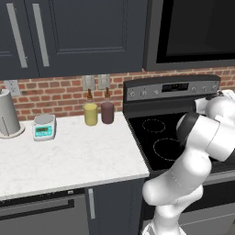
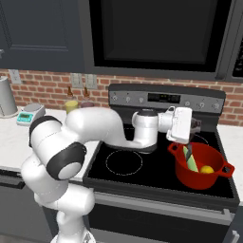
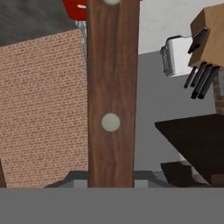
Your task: Put the lemon and corn in the pot. Retrieve the spatula and lightly stir the vegetables in the pot.
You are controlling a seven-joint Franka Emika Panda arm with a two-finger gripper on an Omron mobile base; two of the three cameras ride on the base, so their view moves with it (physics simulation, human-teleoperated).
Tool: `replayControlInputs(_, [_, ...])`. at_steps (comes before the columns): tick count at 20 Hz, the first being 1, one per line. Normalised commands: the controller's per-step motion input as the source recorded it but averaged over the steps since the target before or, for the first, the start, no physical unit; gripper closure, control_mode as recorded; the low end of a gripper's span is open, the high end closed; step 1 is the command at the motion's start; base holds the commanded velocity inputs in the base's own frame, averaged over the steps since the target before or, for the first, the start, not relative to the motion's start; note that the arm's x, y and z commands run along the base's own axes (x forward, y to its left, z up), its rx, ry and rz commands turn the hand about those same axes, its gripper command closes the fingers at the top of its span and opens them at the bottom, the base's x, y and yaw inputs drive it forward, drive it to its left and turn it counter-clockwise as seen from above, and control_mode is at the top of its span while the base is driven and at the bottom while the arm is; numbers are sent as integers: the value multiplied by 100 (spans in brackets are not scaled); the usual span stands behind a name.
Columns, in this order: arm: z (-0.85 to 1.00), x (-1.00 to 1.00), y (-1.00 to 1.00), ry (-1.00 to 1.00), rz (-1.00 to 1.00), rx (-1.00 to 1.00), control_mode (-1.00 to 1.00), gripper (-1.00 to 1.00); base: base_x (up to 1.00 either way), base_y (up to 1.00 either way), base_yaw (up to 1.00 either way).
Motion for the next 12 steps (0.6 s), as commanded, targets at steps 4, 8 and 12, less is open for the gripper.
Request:
replayControlInputs(4, [-8, 27, 0, 7, 6, 0, -100, 100, 0, 0, 0])
replayControlInputs(8, [-8, 27, 0, 4, 4, 0, -100, 100, 0, 0, 0])
replayControlInputs(12, [-6, 20, 1, 5, 2, 0, -100, 100, 0, 0, 0])
